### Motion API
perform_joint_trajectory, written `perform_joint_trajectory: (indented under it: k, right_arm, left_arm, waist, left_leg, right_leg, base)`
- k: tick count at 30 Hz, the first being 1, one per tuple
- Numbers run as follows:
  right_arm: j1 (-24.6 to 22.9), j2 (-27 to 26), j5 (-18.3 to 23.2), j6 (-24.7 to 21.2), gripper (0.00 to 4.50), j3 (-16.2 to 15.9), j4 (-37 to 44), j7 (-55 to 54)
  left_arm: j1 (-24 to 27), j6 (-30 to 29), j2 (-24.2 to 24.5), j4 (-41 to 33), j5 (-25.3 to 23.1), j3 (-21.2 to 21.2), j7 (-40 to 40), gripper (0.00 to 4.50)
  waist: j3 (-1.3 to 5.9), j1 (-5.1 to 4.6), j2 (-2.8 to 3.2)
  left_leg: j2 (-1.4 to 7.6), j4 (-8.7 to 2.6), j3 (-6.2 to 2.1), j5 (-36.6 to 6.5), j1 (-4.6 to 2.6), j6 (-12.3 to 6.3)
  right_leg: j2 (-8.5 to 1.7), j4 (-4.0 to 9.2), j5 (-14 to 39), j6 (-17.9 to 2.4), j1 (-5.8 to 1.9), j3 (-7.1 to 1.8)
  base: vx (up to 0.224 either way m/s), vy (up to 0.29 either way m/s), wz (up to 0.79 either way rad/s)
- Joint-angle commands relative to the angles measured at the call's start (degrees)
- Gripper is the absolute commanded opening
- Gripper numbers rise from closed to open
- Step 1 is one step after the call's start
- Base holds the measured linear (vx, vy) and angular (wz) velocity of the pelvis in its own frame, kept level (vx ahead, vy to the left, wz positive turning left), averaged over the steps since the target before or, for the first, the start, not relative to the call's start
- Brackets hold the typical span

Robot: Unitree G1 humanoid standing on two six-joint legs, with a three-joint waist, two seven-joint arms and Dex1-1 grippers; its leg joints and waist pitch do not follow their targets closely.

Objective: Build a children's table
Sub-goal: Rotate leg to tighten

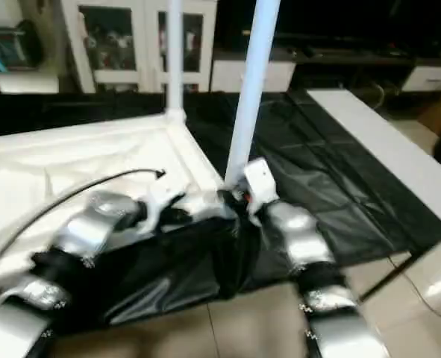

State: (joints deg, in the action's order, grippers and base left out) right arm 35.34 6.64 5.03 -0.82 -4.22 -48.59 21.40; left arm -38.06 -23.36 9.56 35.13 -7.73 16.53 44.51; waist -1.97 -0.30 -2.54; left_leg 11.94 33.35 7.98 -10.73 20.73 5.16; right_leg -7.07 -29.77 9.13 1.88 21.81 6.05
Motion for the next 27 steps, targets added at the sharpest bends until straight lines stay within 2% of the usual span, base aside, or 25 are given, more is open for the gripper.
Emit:
perform_joint_trajectory:
  k: [1, 2, 3, 4, 5, 6, 8, 10, 11, 13, 14, 15, 16, 19, 21, 22, 23, 24, 25, 27]
  right_arm:
    - [-0.9, -5.4, -2.0, -0.3, 2.16, -3.6, -3.7, -1.4]
    - [-0.7, -6.3, -1.8, 0.2, 2.16, -3.2, -4.0, -1.3]
    - [-0.4, -6.9, -2.0, 0.7, 2.16, -2.8, -4.4, -1.7]
    - [-0.4, -6.9, -2.0, 0.7, 2.15, -2.8, -4.4, -1.7]
    - [-0.3, -7.2, -1.8, 1.4, 2.15, -2.4, -4.6, -1.0]
    - [-0.3, -7.2, -1.8, 1.4, 2.14, -2.4, -4.6, -1.0]
    - [-0.9, -7.4, 0.7, 3.4, 2.14, -1.4, -3.3, 4.7]
    - [-1.8, -6.7, 2.7, 3.9, 2.14, -0.4, -1.3, 8.0]
    - [-2.6, -5.8, 4.5, 4.3, 2.64, 0.9, 0.6, 10.1]
    - [-3.2, -5.3, 5.4, 4.2, 2.74, 1.4, 2.0, 11.0]
    - [-3.6, -4.7, 6.0, 4.0, 2.75, 1.7, 3.3, 11.5]
    - [-5.1, -2.9, 7.6, 3.3, 2.97, 2.6, 7.3, 12.6]
    - [-5.4, -2.6, 7.8, 3.2, 3.12, 2.9, 8.0, 12.9]
    - [-7.6, 0.3, 9.4, 1.5, 3.30, 4.0, 13.5, 14.9]
    - [-10.5, 4.7, 9.5, -1.0, 3.56, 3.1, 19.7, 19.0]
    - [-11.2, 5.8, 9.2, -1.6, 3.63, 2.6, 21.0, 20.0]
    - [-12.5, 8.5, 8.6, -2.0, 3.67, 1.3, 22.9, 22.8]
    - [-14.3, 12.4, 7.5, -2.4, 3.75, -0.4, 25.3, 26.5]
    - [-14.6, 13.1, 7.2, -2.4, 3.75, -0.6, 25.6, 27.1]
    - [-15.8, 16.5, 6.9, -3.1, 4.06, -1.5, 27.2, 30.6]
  left_arm:
    - [-3.6, 2.4, -5.3, -0.6, 0.6, 0.4, -5.5, 0.00]
    - [-3.8, 2.9, -5.7, -0.4, 0.4, 0.3, -6.3, 0.00]
    - [-4.0, 3.3, -5.9, -0.1, 0.1, 0.2, -6.7, 0.00]
    - [-4.0, 3.3, -5.9, -0.1, 0.1, 0.2, -6.7, 0.00]
    - [-4.1, 3.3, -5.8, 0.1, -0.1, 0.2, -6.8, 0.00]
    - [-4.1, 3.3, -5.8, 0.1, -0.1, 0.2, -6.8, 0.00]
    - [-4.2, 3.9, -4.7, 0.7, -0.6, 0.2, -6.3, 0.00]
    - [-4.1, 4.7, -3.9, 1.1, -0.8, 0.3, -5.7, 0.00]
    - [-3.9, 5.4, -3.3, 1.4, -0.9, 0.2, -5.3, 0.00]
    - [-3.8, 5.8, -3.0, 1.4, -0.9, 0.2, -4.9, 0.00]
    - [-3.6, 6.4, -2.6, 1.4, -0.9, 0.4, -4.3, 0.00]
    - [-3.1, 6.9, -1.8, 0.7, -0.9, 0.6, -2.8, 0.00]
    - [-3.0, 7.0, -1.6, 0.6, -0.9, 0.6, -2.5, 0.00]
    - [-2.1, 7.3, -0.3, -0.7, -0.4, 1.0, 0.2, 0.00]
    - [-1.2, 7.0, 1.1, -2.2, 0.0, 1.6, 3.0, 0.00]
    - [-1.1, 7.1, 1.5, -2.4, 0.2, 1.8, 3.8, 0.00]
    - [-0.7, 7.5, 2.5, -3.0, 0.3, 2.2, 5.5, 0.00]
    - [-0.1, 8.7, 4.0, -3.8, 0.6, 3.1, 8.7, 0.00]
    - [0.1, 9.1, 4.4, -4.1, 0.7, 3.3, 9.7, 0.00]
    - [0.9, 10.0, 6.2, -5.1, 1.4, 4.0, 13.6, 0.00]
  waist:
    - [1.91, -0.96, 0.56]
    - [1.75, -1.02, 0.48]
    - [1.70, -1.08, 0.43]
    - [1.59, -1.30, 0.39]
    - [1.61, -1.44, 0.28]
    - [1.61, -1.44, 0.28]
    - [1.47, -1.33, 0.06]
    - [1.33, -1.35, 0.02]
    - [1.29, -1.33, 0.07]
    - [1.26, -1.28, 0.11]
    - [1.23, -1.35, -0.03]
    - [1.19, -1.23, 0.14]
    - [1.22, -1.18, -0.01]
    - [1.17, -1.40, 0.34]
    - [1.12, -1.07, 0.34]
    - [1.08, -0.75, 0.39]
    - [0.87, -0.67, 0.30]
    - [0.84, -0.57, 0.24]
    - [0.68, -0.49, 0.48]
    - [0.84, -0.33, 0.57]
  left_leg:
    - [1.50, -6.87, -0.64, -43.3, -1.55, 1.63]
    - [1.31, -6.53, -0.19, -43.2, -2.24, 1.36]
    - [1.08, -6.21, -0.08, -42.7, -2.49, 1.34]
    - [0.71, -5.70, -0.07, -41.4, -2.64, 1.32]
    - [0.72, -5.68, -0.19, -40.1, -2.12, 1.21]
    - [0.72, -5.68, -0.19, -40.1, -2.12, 1.21]
    - [0.58, -5.48, -0.11, -39.4, -2.35, 1.19]
    - [0.58, -5.52, -0.14, -38.8, -2.13, 0.90]
    - [0.72, -5.65, -0.19, -38.9, -1.90, 0.97]
    - [0.75, -5.76, -0.26, -38.2, -1.65, 1.05]
    - [0.74, -5.85, -0.35, -37.8, -1.21, 1.06]
    - [0.74, -5.84, -0.33, -37.7, -1.28, 1.04]
    - [0.78, -5.73, -0.23, -37.5, -1.41, 1.00]
    - [0.95, -6.28, -0.64, -36.8, -0.38, 1.24]
    - [1.03, -6.44, -0.56, -36.7, -0.56, 1.28]
    - [0.86, -6.03, -0.26, -35.7, -1.15, 1.03]
    - [0.86, -5.88, -0.18, -35.0, -1.22, 0.75]
    - [0.90, -5.89, -0.18, -34.7, -1.10, 0.61]
    - [1.05, -6.11, -0.19, -34.7, -0.83, 0.62]
    - [1.18, -6.26, -0.34, -34.3, -0.55, 0.83]
  right_leg:
    - [-0.11, 3.36, 30.0, -5.1, -1.60, 1.02]
    - [-0.54, 4.05, 31.3, -5.2, -0.99, 1.09]
    - [-0.77, 4.47, 32.6, -5.1, -0.72, 1.14]
    - [-1.18, 5.37, 35.3, -4.5, -0.50, 1.61]
    - [-1.50, 5.35, 36.3, -3.8, -1.02, 1.84]
    - [-1.50, 5.35, 36.3, -3.8, -1.02, 1.84]
    - [-1.77, 5.90, 38.2, -3.0, -0.57, 2.19]
    - [-1.83, 6.12, 38.4, -2.8, -0.69, 2.42]
    - [-1.95, 5.94, 38.1, -2.8, -0.85, 2.41]
    - [-2.21, 5.75, 37.9, -3.2, -0.83, 2.22]
    - [-2.21, 5.77, 38.4, -2.9, -1.13, 2.40]
    - [-2.21, 5.90, 38.4, -2.9, -1.13, 2.42]
    - [-2.32, 5.92, 38.5, -2.9, -0.95, 2.42]
    - [-2.37, 5.65, 38.2, -2.4, -1.95, 2.72]
    - [-2.30, 5.69, 36.9, -2.9, -1.84, 2.40]
    - [-2.49, 5.99, 37.3, -3.3, -1.21, 2.15]
    - [-2.56, 6.17, 37.7, -3.4, -1.07, 2.21]
    - [-2.63, 6.14, 37.9, -3.4, -1.13, 2.14]
    - [-2.61, 5.98, 37.6, -3.4, -1.27, 1.93]
    - [-2.76, 5.40, 35.8, -4.4, -1.46, 1.56]
  base:
    - [0.000, 0.000, 0.00]
    - [0.000, 0.000, 0.00]
    - [0.000, 0.000, 0.00]
    - [0.000, 0.000, 0.00]
    - [0.000, 0.000, 0.00]
    - [0.000, 0.000, 0.00]
    - [0.000, 0.000, 0.00]
    - [0.000, 0.000, 0.00]
    - [0.000, 0.000, 0.00]
    - [0.000, 0.000, 0.00]
    - [0.000, 0.000, 0.00]
    - [0.000, 0.000, 0.00]
    - [0.000, 0.000, 0.00]
    - [0.000, 0.000, 0.00]
    - [0.000, 0.000, 0.00]
    - [0.000, 0.000, 0.00]
    - [0.000, 0.000, 0.00]
    - [0.000, 0.000, 0.00]
    - [0.000, 0.000, 0.00]
    - [0.000, 0.000, 0.00]
